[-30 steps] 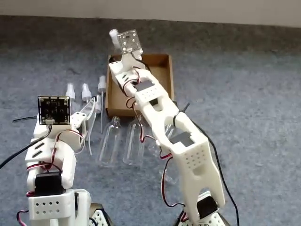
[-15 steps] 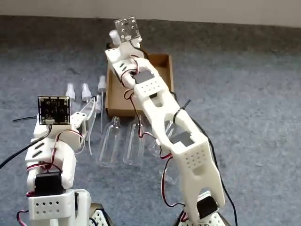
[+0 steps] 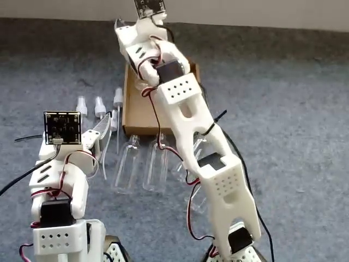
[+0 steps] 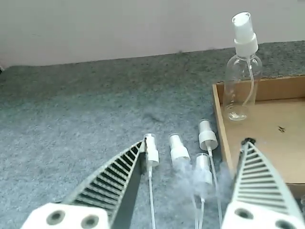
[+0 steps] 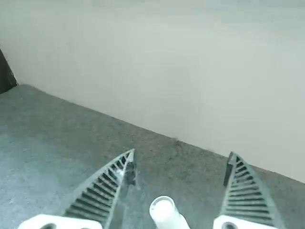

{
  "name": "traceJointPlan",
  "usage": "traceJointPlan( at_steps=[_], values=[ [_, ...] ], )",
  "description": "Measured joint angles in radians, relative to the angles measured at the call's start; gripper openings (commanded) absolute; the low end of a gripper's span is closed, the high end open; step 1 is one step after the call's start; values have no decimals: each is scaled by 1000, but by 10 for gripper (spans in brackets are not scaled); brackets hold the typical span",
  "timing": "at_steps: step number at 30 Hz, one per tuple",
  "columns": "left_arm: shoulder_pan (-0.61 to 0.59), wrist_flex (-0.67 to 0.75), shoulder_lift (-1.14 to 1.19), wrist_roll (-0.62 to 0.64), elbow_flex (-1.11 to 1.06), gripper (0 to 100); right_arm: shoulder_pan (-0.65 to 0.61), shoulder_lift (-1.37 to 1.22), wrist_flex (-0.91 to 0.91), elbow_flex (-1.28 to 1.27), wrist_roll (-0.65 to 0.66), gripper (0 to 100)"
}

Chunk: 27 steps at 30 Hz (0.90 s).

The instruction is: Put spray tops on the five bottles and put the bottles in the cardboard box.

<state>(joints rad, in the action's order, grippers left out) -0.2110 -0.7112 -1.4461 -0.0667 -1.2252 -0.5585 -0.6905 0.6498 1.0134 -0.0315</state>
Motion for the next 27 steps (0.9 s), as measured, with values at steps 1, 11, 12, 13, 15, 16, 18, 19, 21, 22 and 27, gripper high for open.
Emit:
traceJointPlan(
  at_steps=[1, 11, 12, 13, 15, 16, 18, 19, 21, 22, 27],
  values=[
    [0, 0, 0, 0, 0, 284, 0, 0, 54, 44, 0, 241],
    [0, 0, 0, 0, 0, 284, 41, 2, 721, 560, 0, 7],
    [0, 0, 0, 0, 0, 284, 63, 3, 781, 592, 0, 8],
    [0, 0, 0, 0, 0, 284, 84, 5, 841, 614, 2, 8],
    [8, 0, 0, 0, 0, 284, 129, 5, 968, 629, 2, 8],
    [9, 0, 0, 0, 0, 284, 150, 3, 1031, 629, 2, 8],
    [11, 0, 0, 0, 0, 284, 209, 3, 1085, 629, 2, 8],
    [9, 0, 0, 0, 0, 284, 239, 3, 1089, 629, 2, 8],
    [9, 0, 0, 0, 0, 284, 311, 3, 1097, 621, 2, 8],
    [9, 0, 0, 0, 0, 284, 342, 3, 1099, 605, 2, 8],
    [9, 0, 0, 0, 0, 284, 422, 84, 1099, 307, 2, 8]
  ],
)
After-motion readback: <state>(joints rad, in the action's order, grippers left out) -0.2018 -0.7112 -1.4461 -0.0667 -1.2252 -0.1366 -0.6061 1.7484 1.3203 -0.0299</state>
